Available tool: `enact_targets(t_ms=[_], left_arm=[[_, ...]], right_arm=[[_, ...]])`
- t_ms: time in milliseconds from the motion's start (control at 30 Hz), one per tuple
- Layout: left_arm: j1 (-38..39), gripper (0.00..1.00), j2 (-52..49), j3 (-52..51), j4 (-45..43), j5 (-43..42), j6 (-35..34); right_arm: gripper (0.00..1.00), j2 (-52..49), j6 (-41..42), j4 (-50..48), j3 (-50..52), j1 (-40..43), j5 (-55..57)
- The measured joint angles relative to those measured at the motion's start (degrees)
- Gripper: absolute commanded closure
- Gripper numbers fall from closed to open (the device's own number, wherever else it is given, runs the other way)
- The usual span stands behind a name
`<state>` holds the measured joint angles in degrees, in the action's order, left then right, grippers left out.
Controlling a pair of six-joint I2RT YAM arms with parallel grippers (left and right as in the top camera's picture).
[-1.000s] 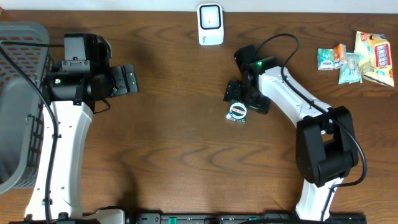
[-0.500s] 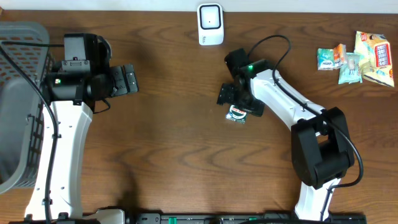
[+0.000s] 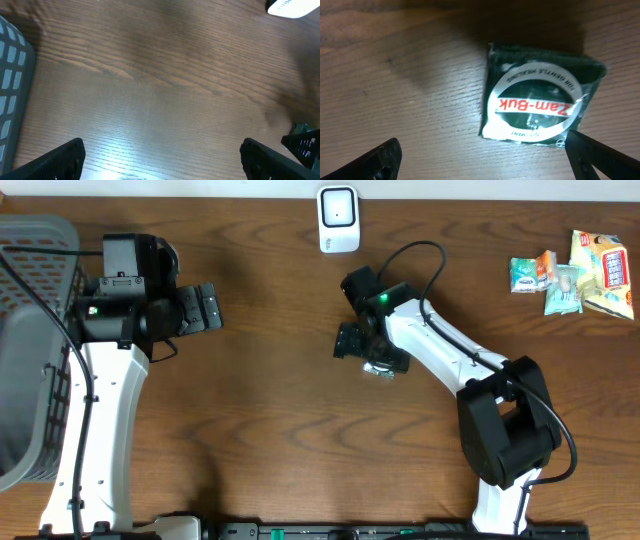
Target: Scan the item barcode
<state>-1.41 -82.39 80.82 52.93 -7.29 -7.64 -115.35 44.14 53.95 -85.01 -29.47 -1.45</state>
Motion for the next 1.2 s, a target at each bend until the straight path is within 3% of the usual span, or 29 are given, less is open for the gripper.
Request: enact_targets(t_ms=[767,1200], left_arm=[[0.00,0.03,0.00,0.00,0.00,0.00,0.00],[0.00,0.02,0.00,0.00,0.00,0.00,0.00]], right_arm=[[0.01,0.00,0.00,-0.20,0.00,-0.02,-0.39],[0.01,0.00,6.78,2.27,0.07,0.22,5.66]])
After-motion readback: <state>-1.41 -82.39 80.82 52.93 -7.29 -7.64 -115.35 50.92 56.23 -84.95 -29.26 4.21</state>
